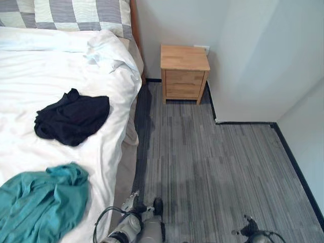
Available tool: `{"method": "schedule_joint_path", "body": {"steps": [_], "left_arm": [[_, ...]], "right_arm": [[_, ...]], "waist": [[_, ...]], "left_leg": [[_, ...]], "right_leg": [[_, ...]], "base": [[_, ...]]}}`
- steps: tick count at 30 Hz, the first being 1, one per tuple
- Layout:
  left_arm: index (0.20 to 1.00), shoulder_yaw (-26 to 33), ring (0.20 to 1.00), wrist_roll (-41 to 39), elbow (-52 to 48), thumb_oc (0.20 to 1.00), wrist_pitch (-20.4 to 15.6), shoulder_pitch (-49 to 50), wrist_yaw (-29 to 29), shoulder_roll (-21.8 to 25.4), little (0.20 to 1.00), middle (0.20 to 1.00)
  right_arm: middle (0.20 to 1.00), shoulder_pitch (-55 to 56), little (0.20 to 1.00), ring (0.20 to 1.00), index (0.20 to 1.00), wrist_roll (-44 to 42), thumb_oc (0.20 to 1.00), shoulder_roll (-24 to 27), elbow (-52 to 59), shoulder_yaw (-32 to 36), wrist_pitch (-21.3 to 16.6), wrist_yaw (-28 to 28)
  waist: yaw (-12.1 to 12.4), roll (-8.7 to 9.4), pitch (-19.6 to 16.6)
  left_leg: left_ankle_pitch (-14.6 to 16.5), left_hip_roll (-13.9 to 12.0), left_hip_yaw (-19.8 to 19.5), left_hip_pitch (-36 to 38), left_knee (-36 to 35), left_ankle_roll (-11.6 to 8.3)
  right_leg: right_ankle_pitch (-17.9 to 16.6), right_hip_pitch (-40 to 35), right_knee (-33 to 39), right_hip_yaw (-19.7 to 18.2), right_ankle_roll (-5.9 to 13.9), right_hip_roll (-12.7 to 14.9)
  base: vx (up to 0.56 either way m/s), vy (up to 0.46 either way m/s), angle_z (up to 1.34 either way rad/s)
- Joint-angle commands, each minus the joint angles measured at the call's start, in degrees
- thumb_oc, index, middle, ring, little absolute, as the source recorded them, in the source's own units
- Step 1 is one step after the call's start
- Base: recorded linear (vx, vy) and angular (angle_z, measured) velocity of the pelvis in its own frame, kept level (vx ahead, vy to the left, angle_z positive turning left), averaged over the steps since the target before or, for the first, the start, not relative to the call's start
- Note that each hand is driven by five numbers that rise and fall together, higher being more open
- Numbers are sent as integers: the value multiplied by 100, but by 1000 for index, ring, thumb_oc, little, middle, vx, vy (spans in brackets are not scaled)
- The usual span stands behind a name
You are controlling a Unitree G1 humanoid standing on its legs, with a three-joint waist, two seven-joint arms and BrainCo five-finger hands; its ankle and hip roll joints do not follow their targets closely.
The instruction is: Tidy up the quilt and then pick up the clothes from the bed and put them into the laundry hamper.
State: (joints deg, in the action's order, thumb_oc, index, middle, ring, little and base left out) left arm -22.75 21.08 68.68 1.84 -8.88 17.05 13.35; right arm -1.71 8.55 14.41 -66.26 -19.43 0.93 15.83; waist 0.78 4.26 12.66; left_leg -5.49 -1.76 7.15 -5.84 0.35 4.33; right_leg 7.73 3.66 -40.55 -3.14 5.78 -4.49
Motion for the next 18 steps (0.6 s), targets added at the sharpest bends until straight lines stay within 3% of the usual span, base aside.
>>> {"method": "schedule_joint_path", "body": {"steps": [1,3,5,6,8,9,11,12,13,14,15,16,18], "left_arm": [[1000,73,1000,297,155,1000,89,-139,-66,88,1000,1000],[1000,82,1000,456,189,1000,78,-126,-110,174,1000,1000],[1000,101,1000,567,227,1000,57,-100,-165,244,1000,1000],[1000,112,1000,652,289,1000,69,-68,-217,283,1000,1000],[1000,124,1000,707,314,1000,46,-19,-252,315,1000,1000],[1000,137,1000,743,348,1000,13,61,-256,289,1000,1000],[1000,173,1000,683,328,1000,-1,200,-267,237,1000,1000],[1000,174,1000,683,328,1000,0,201,-268,240,1000,1000],[1000,232,1000,480,195,1000,4,220,-258,267,1000,1000],[1000,233,1000,479,195,1000,4,217,-259,271,1000,1000],[1000,230,1000,367,143,1000,0,179,-207,260,1000,1000],[1000,165,1000,286,89,1000,-12,96,-146,211,1000,1000],[1000,155,1000,241,29,1000,-34,66,-97,155,1000,1000]], "right_arm": [[1000,-285,1000,1000,1000,-75,1000,159,266,365,-29,-39],[1000,-185,1000,1000,1000,-236,1000,186,251,469,-60,-97],[1000,-109,1000,1000,1000,-274,1000,220,261,507,-56,-108],[1000,-113,1000,1000,1000,-236,1000,225,279,491,-26,-118],[1000,-205,1000,1000,1000,-153,1000,262,294,454,23,-88],[1000,-229,1000,1000,1000,-143,1000,240,278,430,22,-99],[1000,-208,1000,1000,1000,-167,1000,241,254,438,1,-116],[1000,-209,1000,1000,1000,-167,1000,238,253,437,1,-116],[1000,-221,1000,1000,1000,-190,1000,285,266,446,44,-114],[1000,-224,1000,1000,1000,-190,1000,281,265,447,45,-114],[1000,-324,1000,1000,1000,-174,1000,341,239,417,54,-92],[1000,-521,1000,1000,1000,-38,1000,338,158,220,92,-121],[1000,-569,1000,1000,1000,103,1000,313,98,57,98,-133]], "waist": [[-117,-126,384],[-290,-204,395],[-377,-175,362],[-422,-200,351],[-465,-328,338],[-502,-368,276],[-546,-498,231],[-554,-482,214],[-319,-343,458],[-335,-325,435],[-226,-238,548],[26,-145,613],[217,-185,535]], "left_leg": [[826,4,-194,757,36,-345],[982,102,-377,1143,-171,-402],[1203,204,-418,1468,-287,-501],[1377,210,-420,1694,-326,-574],[1523,146,-358,1954,-128,-687],[1551,137,-347,2073,111,-762],[881,-9,-287,1804,1649,-1042],[869,6,-296,1773,1656,-1040],[318,-111,-363,706,3826,-1090],[300,-92,-376,664,3831,-1087],[366,-90,-363,155,4496,-1025],[637,-125,-264,-435,4470,-927],[680,-86,-224,-498,3310,-881]], "right_leg": [[-313,496,473,-12,451,366],[-19,676,1426,60,324,166],[-143,866,2806,216,323,321],[-361,1009,3412,481,367,481],[-505,1043,3823,1034,454,632],[-560,983,3756,1122,383,648],[-671,659,3797,1061,130,527],[-685,678,3807,1063,131,545],[-609,118,3854,1064,-106,589],[-621,147,3860,1075,-105,609],[-562,-58,3936,1006,-203,634],[-427,-453,4142,812,-234,674],[-283,-717,4277,623,-168,703]], "base": [[581,139,-18],[642,58,53],[658,-43,93],[633,-76,90],[588,-81,39],[581,-75,-1],[447,-94,6],[418,-235,24],[252,-177,32],[360,-223,29],[424,-43,-4],[575,13,-43],[585,166,-127]]}}
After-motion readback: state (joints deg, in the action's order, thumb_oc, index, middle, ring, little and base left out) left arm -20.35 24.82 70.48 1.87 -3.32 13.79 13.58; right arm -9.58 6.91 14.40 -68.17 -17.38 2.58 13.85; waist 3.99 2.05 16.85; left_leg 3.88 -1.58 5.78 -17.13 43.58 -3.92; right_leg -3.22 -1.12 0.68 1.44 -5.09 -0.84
